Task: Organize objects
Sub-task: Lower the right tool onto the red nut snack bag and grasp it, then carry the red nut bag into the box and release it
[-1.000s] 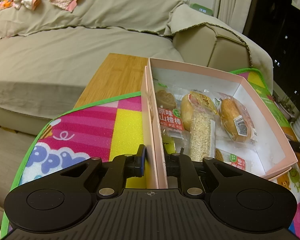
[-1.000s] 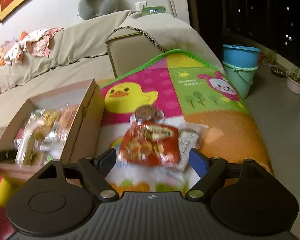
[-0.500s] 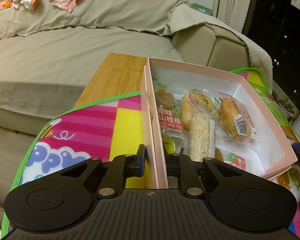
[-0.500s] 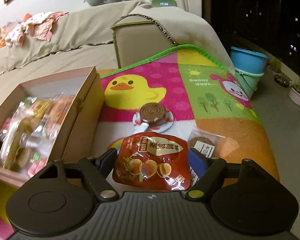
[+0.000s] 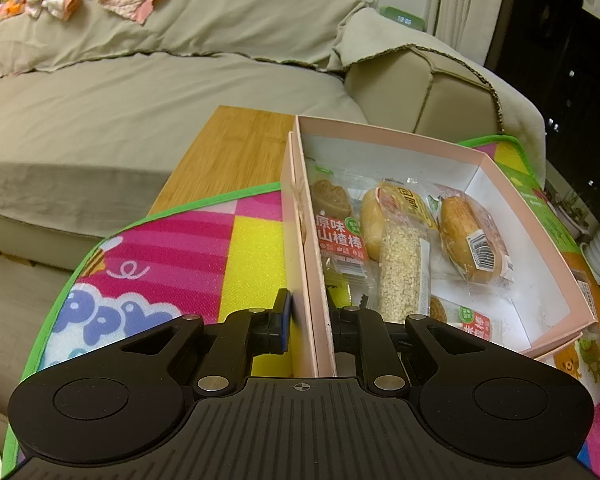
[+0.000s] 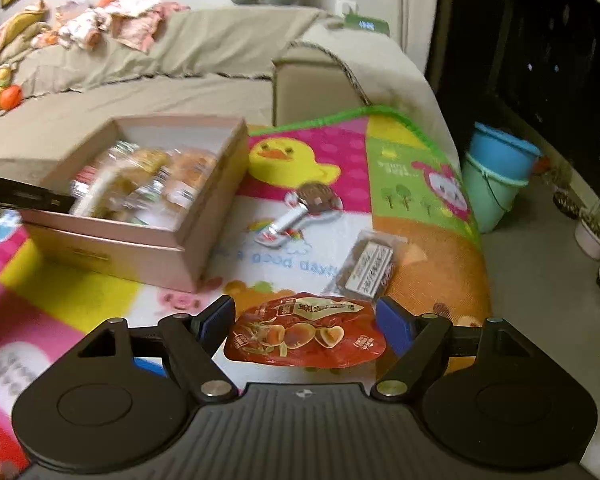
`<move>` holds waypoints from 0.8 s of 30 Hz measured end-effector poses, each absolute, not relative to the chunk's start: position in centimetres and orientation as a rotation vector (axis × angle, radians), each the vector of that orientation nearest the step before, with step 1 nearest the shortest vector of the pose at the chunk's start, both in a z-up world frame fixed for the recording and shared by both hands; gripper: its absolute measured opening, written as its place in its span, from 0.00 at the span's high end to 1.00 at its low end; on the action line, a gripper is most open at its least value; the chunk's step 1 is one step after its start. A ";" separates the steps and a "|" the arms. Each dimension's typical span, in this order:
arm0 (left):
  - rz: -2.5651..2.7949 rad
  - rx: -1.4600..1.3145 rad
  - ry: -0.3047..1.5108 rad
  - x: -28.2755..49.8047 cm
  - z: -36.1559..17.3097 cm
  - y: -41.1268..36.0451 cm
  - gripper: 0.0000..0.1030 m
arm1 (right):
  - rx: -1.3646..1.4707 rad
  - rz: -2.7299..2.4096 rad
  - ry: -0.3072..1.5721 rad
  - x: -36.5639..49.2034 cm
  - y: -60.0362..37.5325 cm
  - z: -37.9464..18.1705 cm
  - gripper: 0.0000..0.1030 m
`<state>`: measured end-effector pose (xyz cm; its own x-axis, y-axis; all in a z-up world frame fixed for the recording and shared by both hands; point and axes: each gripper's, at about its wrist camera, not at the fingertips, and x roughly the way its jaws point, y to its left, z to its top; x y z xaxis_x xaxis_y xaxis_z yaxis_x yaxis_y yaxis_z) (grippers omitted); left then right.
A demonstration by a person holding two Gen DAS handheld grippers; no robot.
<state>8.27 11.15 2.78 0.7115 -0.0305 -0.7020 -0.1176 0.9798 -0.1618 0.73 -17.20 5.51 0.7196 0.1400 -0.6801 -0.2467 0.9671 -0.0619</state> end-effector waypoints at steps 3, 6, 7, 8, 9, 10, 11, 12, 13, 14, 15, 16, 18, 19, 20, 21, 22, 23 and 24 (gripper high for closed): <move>0.049 -0.204 0.779 8.3 2.8 11.2 0.84 | -0.145 0.253 0.678 -0.2 -16.6 7.9 0.25; 0.049 -0.208 0.776 8.2 2.8 11.1 0.84 | -0.118 0.310 0.626 0.3 -15.2 9.8 0.25; 0.049 -0.207 0.777 8.2 2.8 11.1 0.84 | -0.104 0.330 0.615 0.8 -14.5 10.4 0.25; 0.049 -0.207 0.777 8.2 2.8 11.1 0.84 | -0.092 0.350 0.607 1.4 -13.8 10.8 0.25; 0.048 -0.207 0.777 8.2 2.8 11.1 0.84 | -0.080 0.379 0.597 2.2 -12.9 11.2 0.25; 0.046 -0.208 0.777 8.2 2.8 11.2 0.84 | -0.073 0.399 0.587 2.9 -12.1 11.5 0.25; 0.044 -0.210 0.777 8.2 2.8 11.2 0.84 | -0.068 0.416 0.582 3.7 -11.2 11.8 0.25; 0.042 -0.212 0.777 8.2 2.8 11.2 0.84 | -0.062 0.434 0.581 4.6 -10.2 12.0 0.25; 0.040 -0.214 0.778 8.2 2.8 11.3 0.83 | -0.050 0.456 0.584 5.6 -9.2 12.1 0.25; 0.040 -0.216 0.778 8.2 2.8 11.3 0.83 | -0.037 0.474 0.591 6.5 -8.3 12.1 0.25; 0.039 -0.216 0.777 8.2 2.8 11.3 0.83 | -0.023 0.489 0.601 7.5 -7.4 12.1 0.25; 0.039 -0.217 0.777 8.2 2.8 11.3 0.83 | -0.012 0.498 0.610 8.6 -6.5 12.1 0.25; 0.036 -0.221 0.778 8.2 2.8 11.3 0.83 | -0.012 0.502 0.609 10.3 -4.7 12.1 0.25; 0.036 -0.221 0.778 8.2 2.7 11.2 0.83 | -0.021 0.497 0.600 11.0 -3.8 12.1 0.25; 0.035 -0.219 0.778 8.2 2.7 11.2 0.83 | -0.028 0.494 0.593 11.7 -2.9 12.0 0.24; 0.035 -0.218 0.778 8.2 2.7 11.2 0.83 | -0.031 0.494 0.590 12.3 -2.2 11.9 0.24; 0.035 -0.218 0.778 8.3 2.7 11.1 0.83 | -0.024 0.492 0.598 12.9 -1.6 11.7 0.24; 0.035 -0.219 0.778 8.2 2.7 11.2 0.83 | -0.012 0.491 0.613 13.4 -1.3 11.5 0.24; 0.035 -0.220 0.778 8.2 2.7 11.2 0.83 | 0.004 0.497 0.630 13.7 -1.1 11.4 0.22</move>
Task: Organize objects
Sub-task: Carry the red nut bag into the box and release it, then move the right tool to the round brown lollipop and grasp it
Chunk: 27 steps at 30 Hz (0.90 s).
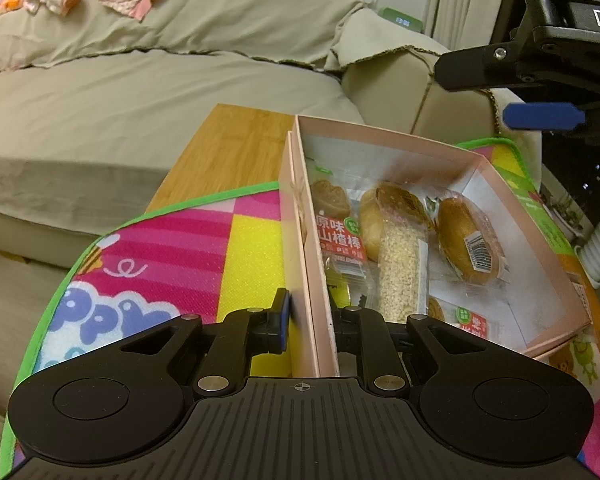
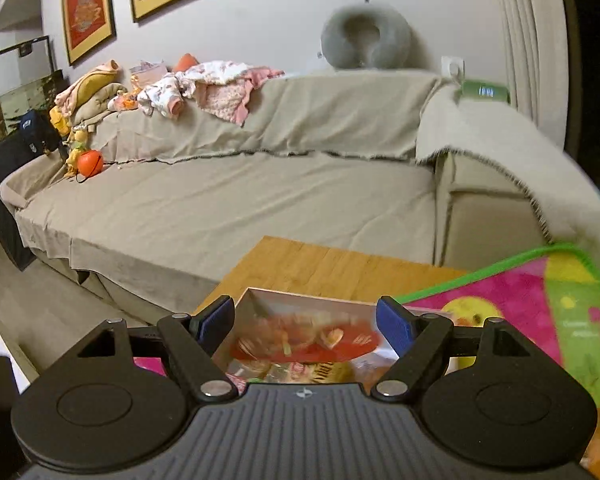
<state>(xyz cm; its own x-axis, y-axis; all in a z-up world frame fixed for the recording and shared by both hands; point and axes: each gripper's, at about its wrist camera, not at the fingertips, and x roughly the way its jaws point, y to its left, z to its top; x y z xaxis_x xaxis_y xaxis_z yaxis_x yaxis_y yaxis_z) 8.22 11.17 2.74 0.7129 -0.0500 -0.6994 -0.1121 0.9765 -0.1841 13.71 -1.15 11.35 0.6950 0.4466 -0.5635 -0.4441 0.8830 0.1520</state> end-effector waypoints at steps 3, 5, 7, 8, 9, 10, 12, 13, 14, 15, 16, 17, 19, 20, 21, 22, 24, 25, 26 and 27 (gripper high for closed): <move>0.033 -0.220 0.774 8.2 2.7 11.2 0.83 | 0.022 0.502 0.646 13.4 -1.7 10.8 0.18; 0.033 -0.221 0.773 8.1 2.6 11.2 0.83 | 0.004 0.486 0.649 12.7 -2.4 10.3 0.18; 0.034 -0.220 0.773 8.1 2.6 11.1 0.83 | -0.017 0.453 0.645 11.8 -3.7 9.8 0.18; 0.033 -0.220 0.773 8.1 2.6 11.2 0.83 | -0.021 0.434 0.645 11.3 -4.6 9.5 0.18; 0.033 -0.221 0.773 8.1 2.6 11.2 0.83 | -0.021 0.417 0.646 10.8 -5.5 9.2 0.18; 0.034 -0.221 0.773 8.1 2.6 11.1 0.83 | -0.019 0.395 0.647 10.3 -6.7 8.9 0.17; 0.034 -0.220 0.773 8.1 2.6 11.2 0.83 | -0.018 0.343 0.648 9.4 -8.8 8.3 0.14; 0.033 -0.220 0.773 8.1 2.6 11.2 0.83 | -0.017 0.309 0.648 8.9 -10.0 8.0 0.13; 0.033 -0.221 0.773 8.1 2.6 11.2 0.83 | -0.013 0.276 0.650 8.5 -11.2 7.7 0.11; 0.033 -0.221 0.773 8.1 2.6 11.2 0.83 | -0.006 0.244 0.654 8.1 -12.4 7.3 0.09; 0.034 -0.221 0.773 8.1 2.6 11.1 0.83 | 0.002 0.211 0.662 7.7 -13.6 6.8 0.08; 0.036 -0.220 0.773 8.1 2.6 11.2 0.83 | 0.005 0.182 0.668 7.4 -14.6 6.3 0.07; 0.039 -0.217 0.773 8.0 2.6 11.2 0.83 | -0.002 0.121 0.683 6.6 -16.5 5.1 0.07; 0.041 -0.216 0.773 8.0 2.6 11.2 0.83 | -0.003 0.096 0.695 6.2 -17.3 4.4 0.07; 0.041 -0.216 0.773 7.9 2.6 11.2 0.83 | 0.002 0.080 0.706 6.0 -18.1 3.9 0.07; 0.042 -0.215 0.774 8.0 2.6 11.2 0.83 | 0.014 0.066 0.721 5.7 -18.8 3.4 0.07; 0.044 -0.212 0.775 7.9 2.6 11.2 0.83 | 0.036 0.043 0.740 5.3 -19.8 2.4 0.07; 0.045 -0.210 0.776 8.0 2.7 11.1 0.84 | 0.046 0.032 0.747 5.1 -20.2 2.0 0.07; 0.046 -0.208 0.776 8.0 2.7 11.1 0.84 | 0.056 0.024 0.752 5.0 -20.5 1.7 0.07; 0.046 -0.206 0.777 8.1 2.7 11.2 0.84 | 0.065 0.018 0.755 5.0 -20.8 1.4 0.07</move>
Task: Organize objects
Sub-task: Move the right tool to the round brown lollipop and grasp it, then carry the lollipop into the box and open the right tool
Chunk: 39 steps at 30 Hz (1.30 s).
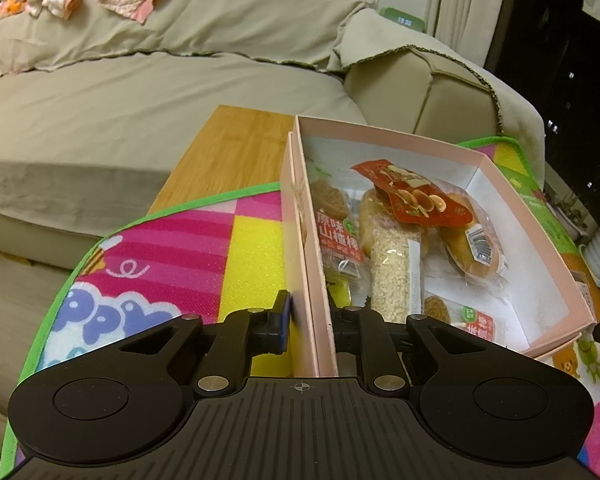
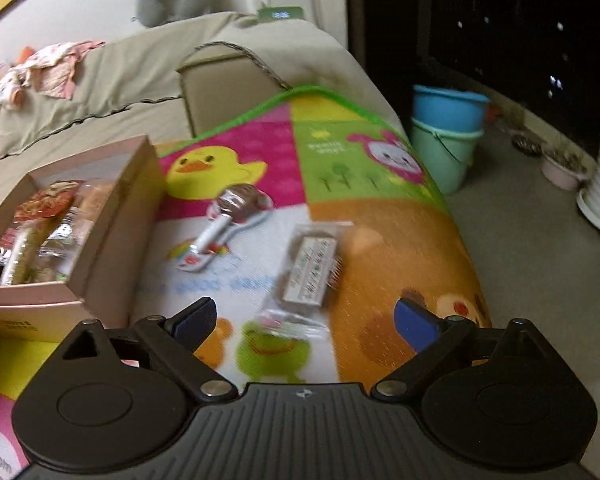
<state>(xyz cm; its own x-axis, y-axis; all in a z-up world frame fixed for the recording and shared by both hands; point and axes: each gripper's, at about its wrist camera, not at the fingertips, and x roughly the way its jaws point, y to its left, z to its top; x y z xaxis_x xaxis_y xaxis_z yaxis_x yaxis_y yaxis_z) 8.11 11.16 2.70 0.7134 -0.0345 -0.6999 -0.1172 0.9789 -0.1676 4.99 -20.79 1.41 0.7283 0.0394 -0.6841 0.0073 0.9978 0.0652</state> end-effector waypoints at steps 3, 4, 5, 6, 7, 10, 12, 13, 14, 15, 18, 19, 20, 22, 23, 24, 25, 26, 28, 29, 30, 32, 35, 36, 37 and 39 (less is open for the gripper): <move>0.047 -0.205 0.777 8.2 2.7 11.1 0.84 | 0.068 0.015 0.748 5.4 -20.7 1.1 0.07; 0.046 -0.206 0.776 8.2 2.7 11.1 0.84 | 0.060 0.021 0.743 5.4 -20.5 1.2 0.07; 0.046 -0.206 0.776 8.2 2.7 11.1 0.84 | 0.048 0.032 0.734 5.6 -20.2 1.3 0.07; 0.046 -0.205 0.776 8.2 2.7 11.1 0.84 | 0.034 0.046 0.724 5.8 -19.8 1.4 0.07; 0.046 -0.205 0.776 8.2 2.7 11.1 0.84 | 0.020 0.060 0.714 6.1 -19.3 1.6 0.07; 0.045 -0.205 0.776 8.2 2.7 11.1 0.84 | -0.011 0.100 0.692 8.1 -17.8 2.0 0.07; 0.046 -0.206 0.776 8.2 2.7 11.1 0.83 | 0.005 0.145 0.698 10.3 -17.1 2.2 0.07; 0.046 -0.206 0.776 8.2 2.7 11.1 0.83 | 0.022 0.163 0.707 11.5 -16.9 2.2 0.07; 0.046 -0.206 0.776 8.2 2.7 11.1 0.83 | 0.046 0.172 0.723 12.9 -16.8 2.1 0.10; 0.046 -0.206 0.776 8.2 2.7 11.1 0.83 | 0.077 0.168 0.743 14.3 -16.8 1.9 0.13; 0.045 -0.207 0.776 8.4 2.8 11.0 0.83 | 0.104 0.132 0.778 18.0 -16.4 0.8 0.17; 0.044 -0.207 0.776 8.4 2.8 11.0 0.83 | 0.074 0.119 0.785 18.8 -15.9 0.3 0.20; 0.042 -0.207 0.775 8.4 2.8 11.0 0.83 | 0.038 0.110 0.796 19.3 -15.4 -0.1 0.24; 0.039 -0.209 0.775 8.5 2.8 10.9 0.83 | -0.046 0.095 0.777 19.2 -14.2 -0.5 0.35; 0.039 -0.209 0.774 8.5 2.7 11.0 0.83 | -0.048 0.114 0.773 18.9 -14.0 -0.3 0.51; 0.039 -0.210 0.774 8.5 2.7 11.0 0.83 | -0.042 0.122 0.771 18.6 -13.9 0.0 0.55; 0.039 -0.210 0.773 8.5 2.7 11.0 0.83 | -0.043 0.120 0.771 18.3 -13.8 0.2 0.56; 0.038 -0.210 0.772 8.5 2.7 11.0 0.83 | -0.043 0.124 0.770 18.0 -13.8 0.4 0.56; 0.036 -0.212 0.771 8.4 2.6 11.1 0.83 | -0.048 0.138 0.769 17.3 -13.9 0.7 0.56; 0.036 -0.213 0.770 8.5 2.6 11.2 0.83 | -0.052 0.142 0.769 16.9 -13.9 0.9 0.56; 0.036 -0.213 0.770 8.4 2.6 11.2 0.83 | -0.056 0.147 0.768 16.5 -14.0 1.0 0.56; 0.035 -0.213 0.770 8.4 2.6 11.2 0.83 | -0.054 0.155 0.767 15.3 -14.4 1.5 0.56; 0.035 -0.214 0.769 8.4 2.5 11.2 0.83 | -0.050 0.174 0.759 12.8 -15.2 2.4 0.56; 0.035 -0.214 0.769 8.5 2.5 11.2 0.83 | -0.054 0.179 0.754 11.8 -15.4 2.8 0.56; 0.034 -0.215 0.768 8.4 2.5 11.2 0.83 | -0.060 0.187 0.749 10.7 -15.7 3.3 0.56; 0.035 -0.218 0.767 8.4 2.5 11.2 0.83 | -0.067 0.197 0.735 8.3 -16.3 4.2 0.56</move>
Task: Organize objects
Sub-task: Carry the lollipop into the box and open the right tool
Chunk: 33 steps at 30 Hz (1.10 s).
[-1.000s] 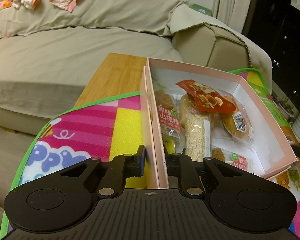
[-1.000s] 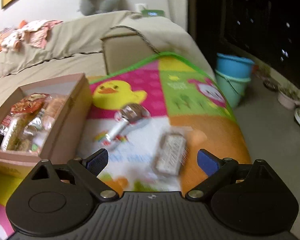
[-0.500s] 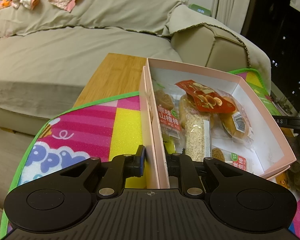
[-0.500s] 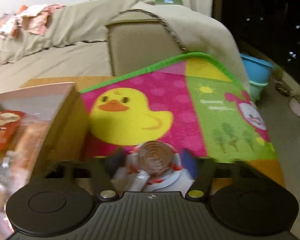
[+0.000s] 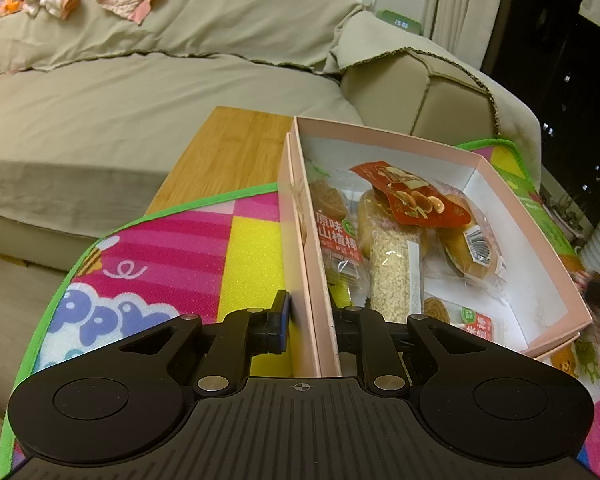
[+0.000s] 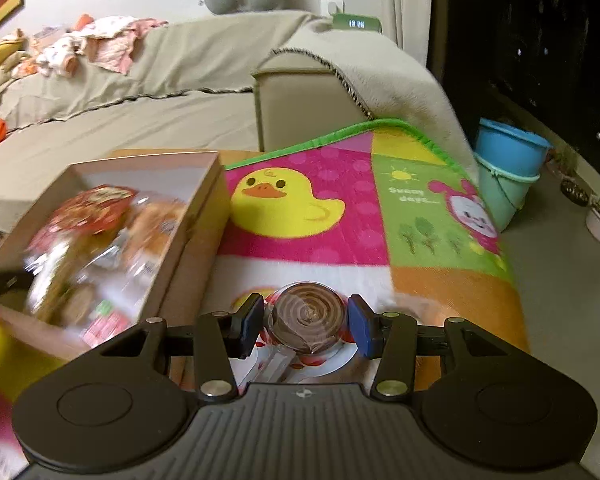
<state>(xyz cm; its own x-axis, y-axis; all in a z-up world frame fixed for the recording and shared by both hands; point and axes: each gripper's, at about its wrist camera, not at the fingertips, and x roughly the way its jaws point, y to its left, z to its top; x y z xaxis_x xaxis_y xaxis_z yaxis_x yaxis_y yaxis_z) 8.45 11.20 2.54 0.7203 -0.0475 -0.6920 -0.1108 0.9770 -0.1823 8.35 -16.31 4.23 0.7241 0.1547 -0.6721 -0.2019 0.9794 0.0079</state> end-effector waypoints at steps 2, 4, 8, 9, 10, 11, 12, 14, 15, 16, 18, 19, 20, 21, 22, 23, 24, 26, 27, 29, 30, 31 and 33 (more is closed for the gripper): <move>0.036 -0.221 0.766 8.5 2.6 11.2 0.83 | -0.068 0.214 0.728 6.1 -16.8 5.3 0.56; 0.037 -0.222 0.766 8.5 2.6 11.2 0.83 | -0.063 0.237 0.725 4.2 -17.1 6.4 0.56; 0.037 -0.224 0.765 8.5 2.5 11.2 0.83 | -0.066 0.305 0.706 1.0 -16.4 8.6 0.56; 0.037 -0.226 0.764 8.5 2.5 11.2 0.83 | -0.070 0.328 0.697 0.5 -16.0 9.2 0.56; 0.037 -0.227 0.764 8.6 2.5 11.1 0.83 | -0.075 0.350 0.685 0.0 -15.4 9.8 0.56; 0.036 -0.227 0.763 8.5 2.5 11.2 0.83 | -0.079 0.372 0.672 -0.2 -14.8 10.2 0.56; 0.036 -0.227 0.763 8.5 2.5 11.2 0.83 | -0.084 0.390 0.662 -0.2 -14.2 10.6 0.56; 0.036 -0.226 0.764 8.5 2.5 11.2 0.83 | -0.098 0.423 0.643 0.1 -12.8 11.1 0.56; 0.036 -0.226 0.763 8.5 2.5 11.2 0.82 | -0.104 0.431 0.634 0.4 -12.1 11.2 0.56; 0.035 -0.227 0.764 8.5 2.5 11.2 0.82 | -0.106 0.440 0.625 0.8 -11.3 11.3 0.56; 0.032 -0.229 0.764 8.5 2.4 11.2 0.82 | -0.094 0.453 0.603 1.8 -10.2 11.5 0.56; 0.030 -0.229 0.764 8.5 2.4 11.3 0.82 | -0.082 0.456 0.592 2.7 -9.6 11.6 0.56; 0.029 -0.228 0.764 8.5 2.4 11.3 0.82 | -0.072 0.459 0.584 3.3 -9.0 11.8 0.56; 0.028 -0.229 0.764 8.5 2.4 11.3 0.82 | -0.061 0.462 0.571 4.0 -8.5 12.1 0.56; 0.028 -0.229 0.764 8.5 2.4 11.3 0.82 | -0.052 0.462 0.552 4.6 -7.9 12.3 0.56; 0.028 -0.229 0.764 8.5 2.4 11.3 0.82 | -0.046 0.459 0.536 5.2 -7.5 12.5 0.55; 0.028 -0.229 0.764 8.5 2.4 11.3 0.82 | -0.037 0.455 0.523 5.8 -7.1 12.7 0.54; 0.028 -0.228 0.764 8.5 2.4 11.3 0.82 | -0.004 0.453 0.515 7.0 -6.8 12.9 0.47; 0.026 -0.228 0.764 8.5 2.4 11.3 0.82 | 0.014 0.449 0.516 7.4 -6.8 12.9 0.44; 0.025 -0.229 0.764 8.4 2.4 11.3 0.82 | 0.030 0.440 0.514 7.7 -7.2 12.8 0.40; 0.025 -0.228 0.763 8.4 2.4 11.3 0.82 | 0.029 0.432 0.513 7.6 -7.5 12.7 0.36; 0.026 -0.229 0.763 8.4 2.4 11.3 0.82 | 0.025 0.418 0.513 7.5 -7.9 12.4 0.35; 0.025 -0.229 0.763 8.4 2.4 11.3 0.82 | 0.016 0.384 0.523 7.1 -8.9 11.7 0.32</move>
<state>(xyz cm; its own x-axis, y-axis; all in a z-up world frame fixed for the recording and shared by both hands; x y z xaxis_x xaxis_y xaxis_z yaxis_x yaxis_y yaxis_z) 8.39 11.31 2.39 0.7237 -0.0601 -0.6875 -0.1055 0.9748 -0.1963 7.10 -8.89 11.67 0.7965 0.3619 -0.4844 -0.3540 0.9286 0.1116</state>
